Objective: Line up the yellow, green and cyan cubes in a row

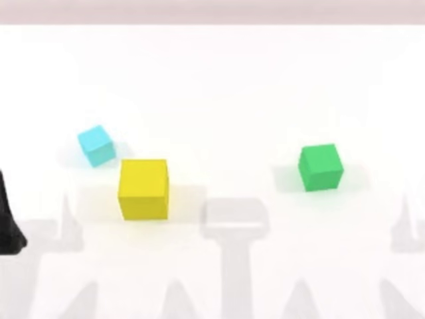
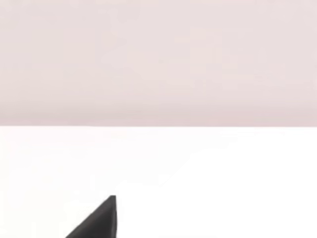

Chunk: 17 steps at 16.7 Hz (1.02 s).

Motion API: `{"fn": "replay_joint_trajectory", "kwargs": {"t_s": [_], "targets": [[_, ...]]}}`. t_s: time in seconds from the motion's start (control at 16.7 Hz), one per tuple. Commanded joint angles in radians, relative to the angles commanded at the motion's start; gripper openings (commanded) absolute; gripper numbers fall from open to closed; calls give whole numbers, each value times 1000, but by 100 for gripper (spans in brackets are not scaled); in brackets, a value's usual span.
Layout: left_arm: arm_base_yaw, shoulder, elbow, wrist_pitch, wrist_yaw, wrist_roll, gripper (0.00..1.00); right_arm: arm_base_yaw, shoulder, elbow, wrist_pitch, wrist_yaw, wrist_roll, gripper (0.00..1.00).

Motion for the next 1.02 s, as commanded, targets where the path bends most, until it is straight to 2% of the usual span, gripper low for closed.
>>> {"fn": "replay_joint_trajectory", "kwargs": {"t_s": [0.24, 0.48, 0.72, 1.02], "targets": [[-5, 30, 30, -22, 2, 14, 100, 0, 0, 0, 0, 0, 0, 100], [-27, 218, 216, -146, 5, 93, 100, 0, 0, 0, 0, 0, 0, 100], [-57, 572, 533, -346, 4, 219, 100, 0, 0, 0, 0, 0, 0, 100], [-102, 1157, 998, -653, 2, 408, 100, 0, 0, 0, 0, 0, 0, 100]]}}
